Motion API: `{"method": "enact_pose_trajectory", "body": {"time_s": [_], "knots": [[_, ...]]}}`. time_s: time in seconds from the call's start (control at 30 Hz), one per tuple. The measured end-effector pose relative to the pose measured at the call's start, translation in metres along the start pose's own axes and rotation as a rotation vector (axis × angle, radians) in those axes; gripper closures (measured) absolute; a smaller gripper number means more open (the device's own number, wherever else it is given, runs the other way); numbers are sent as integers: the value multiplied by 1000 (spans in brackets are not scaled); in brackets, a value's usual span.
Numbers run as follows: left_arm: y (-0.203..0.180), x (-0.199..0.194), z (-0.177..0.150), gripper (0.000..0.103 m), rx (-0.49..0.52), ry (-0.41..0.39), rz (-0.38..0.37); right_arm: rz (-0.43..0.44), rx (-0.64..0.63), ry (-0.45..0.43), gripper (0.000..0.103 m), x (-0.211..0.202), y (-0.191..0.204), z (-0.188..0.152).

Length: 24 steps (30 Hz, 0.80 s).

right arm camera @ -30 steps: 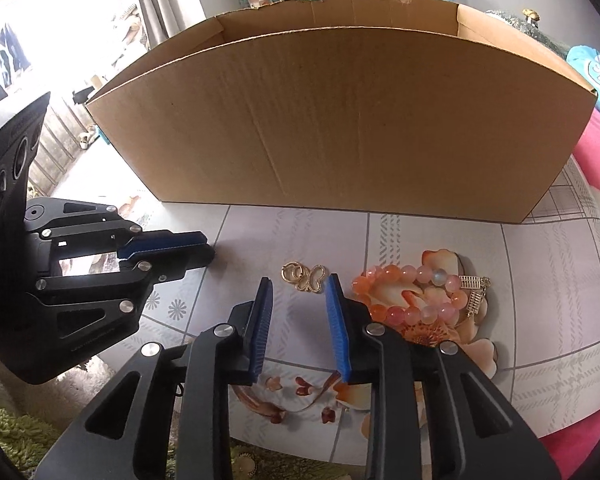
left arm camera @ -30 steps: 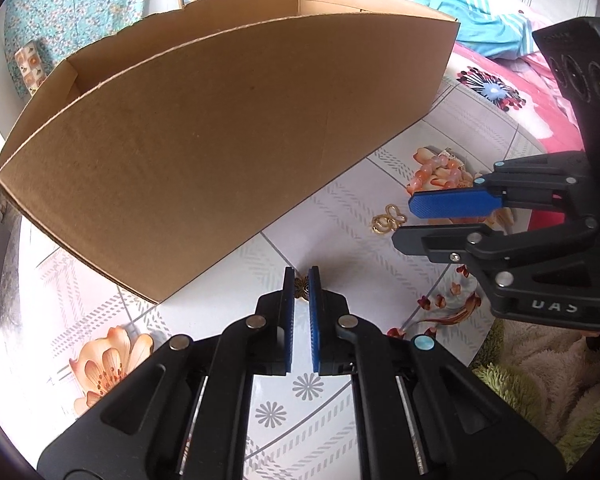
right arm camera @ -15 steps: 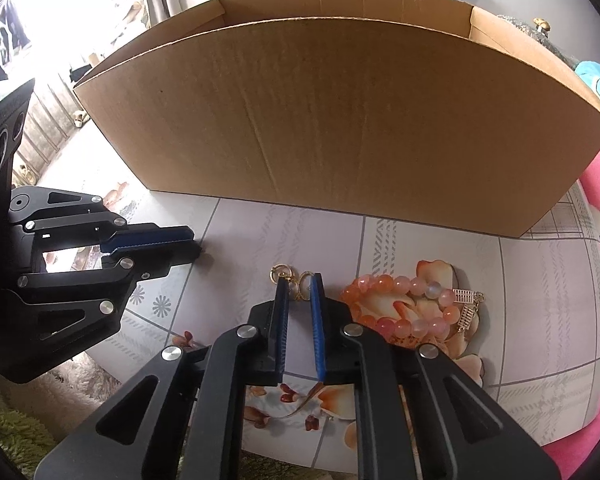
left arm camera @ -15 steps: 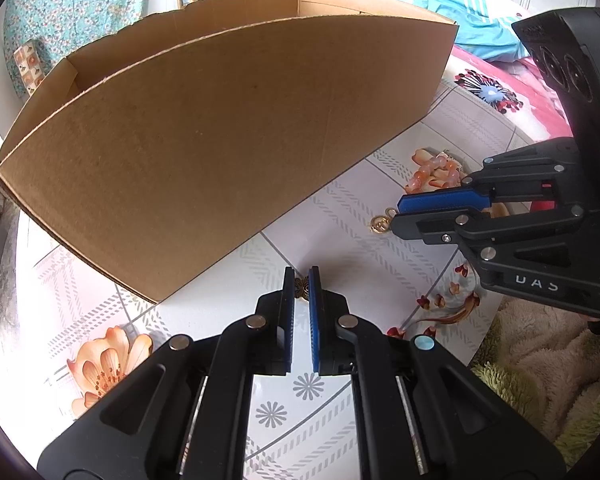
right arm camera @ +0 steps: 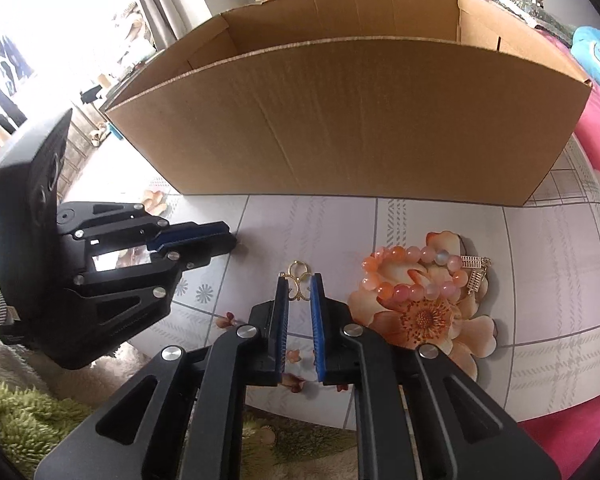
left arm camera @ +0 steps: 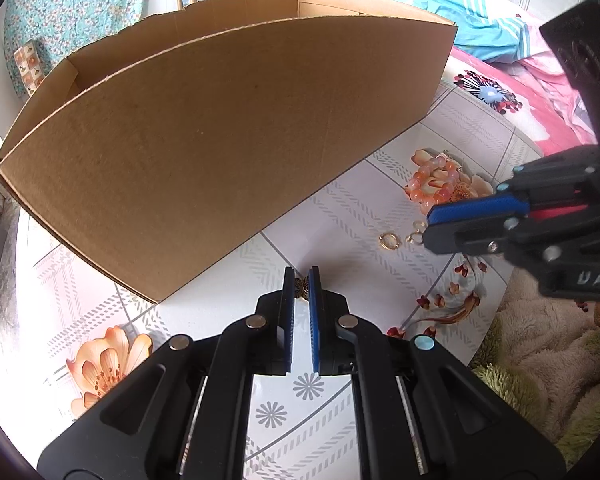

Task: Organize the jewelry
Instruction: 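Close the right gripper on a gold ring while the left gripper holds the charm, then carry the charm and ring into the box and open both grippers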

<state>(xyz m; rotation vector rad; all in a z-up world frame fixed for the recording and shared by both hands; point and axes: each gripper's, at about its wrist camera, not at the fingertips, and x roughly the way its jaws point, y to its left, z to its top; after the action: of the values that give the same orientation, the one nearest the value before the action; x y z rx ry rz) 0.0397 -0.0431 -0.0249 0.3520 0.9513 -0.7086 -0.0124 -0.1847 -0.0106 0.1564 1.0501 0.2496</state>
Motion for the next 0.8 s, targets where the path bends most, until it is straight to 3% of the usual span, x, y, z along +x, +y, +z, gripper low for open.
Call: {"method": "enact_pose_trajectory", "body": {"time_s": [0.43, 0.6, 0.8], "knots": [[4, -17, -1, 97, 6, -63, -30, 13, 2, -70, 92, -19, -10, -5], [6, -45, 8, 97, -9, -139, -99, 24, -24, -121, 92, -38, -6, 2], [10, -91, 43, 97, -13, -284, -217, 52, -79, -261, 92, -86, -9, 27]]}}
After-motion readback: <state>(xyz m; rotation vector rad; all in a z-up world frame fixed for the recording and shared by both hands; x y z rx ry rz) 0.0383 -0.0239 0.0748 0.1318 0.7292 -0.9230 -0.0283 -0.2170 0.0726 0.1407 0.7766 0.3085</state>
